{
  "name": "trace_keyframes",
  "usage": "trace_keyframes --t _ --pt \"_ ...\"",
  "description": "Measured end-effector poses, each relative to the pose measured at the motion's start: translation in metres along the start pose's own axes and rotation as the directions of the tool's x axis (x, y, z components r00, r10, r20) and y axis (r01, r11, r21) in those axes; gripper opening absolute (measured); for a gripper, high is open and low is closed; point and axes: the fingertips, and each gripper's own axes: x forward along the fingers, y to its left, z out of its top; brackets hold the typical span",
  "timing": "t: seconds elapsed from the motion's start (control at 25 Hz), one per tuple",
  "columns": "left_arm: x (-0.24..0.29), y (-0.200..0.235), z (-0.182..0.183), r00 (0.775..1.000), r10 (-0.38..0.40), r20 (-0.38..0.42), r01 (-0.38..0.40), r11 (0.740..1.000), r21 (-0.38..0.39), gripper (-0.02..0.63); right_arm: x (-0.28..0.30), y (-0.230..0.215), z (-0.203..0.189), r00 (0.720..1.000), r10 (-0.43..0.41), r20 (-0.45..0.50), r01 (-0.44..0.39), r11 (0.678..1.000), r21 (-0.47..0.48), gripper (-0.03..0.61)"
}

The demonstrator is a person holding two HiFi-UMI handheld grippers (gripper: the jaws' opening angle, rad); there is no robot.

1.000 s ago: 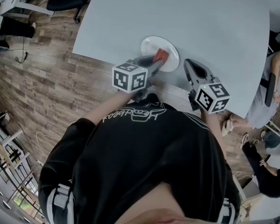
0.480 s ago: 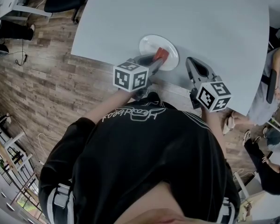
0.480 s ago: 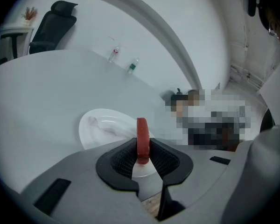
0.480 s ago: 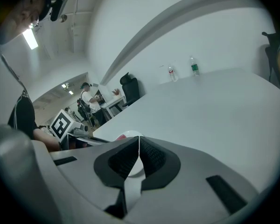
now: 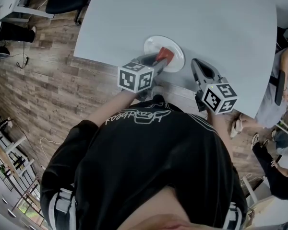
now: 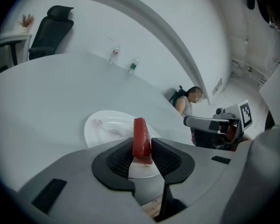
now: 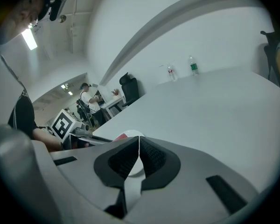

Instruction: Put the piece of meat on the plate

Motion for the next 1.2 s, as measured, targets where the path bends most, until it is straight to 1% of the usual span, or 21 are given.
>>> trace_keyframes --t 0.08,0.28,0.52,0.72,0.96,1.2 --pt "0.000 0.001 0.001 1.000 0.006 0.001 -0.006 1.000 0.001 0.115 0.000 0.000 0.000 1.000 0.002 0.000 -0.002 1.000 0.001 0.011" --pt "-0.002 0.007 0.003 0.999 0.048 -0.001 -0.048 0.997 0.056 0.160 0.001 0.001 0.001 1.000 0.000 -0.005 0.000 1.000 0.003 0.011" --pt "-0.001 0.010 0.002 0.997 0.077 -0.001 -0.076 0.991 0.106 0.170 0.001 -0.002 -0.003 1.000 -0.009 -0.011 0.009 1.000 0.009 0.011" --pt "0.002 0.010 0.003 0.995 0.095 0.006 -0.095 0.983 0.155 0.225 0.003 -0.006 -0.005 1.000 -0.008 -0.015 0.008 1.000 0.012 0.011" --pt "-0.001 0.013 0.007 0.996 0.086 0.024 -0.088 0.984 0.154 0.244 0.007 -0.008 -0.002 1.000 -0.006 -0.013 0.006 1.000 0.013 0.011" --pt "-0.009 0.006 0.016 0.996 0.048 0.072 -0.056 0.991 0.123 0.249 0.009 -0.004 -0.003 1.000 0.014 -0.022 -0.014 1.000 -0.001 0.011"
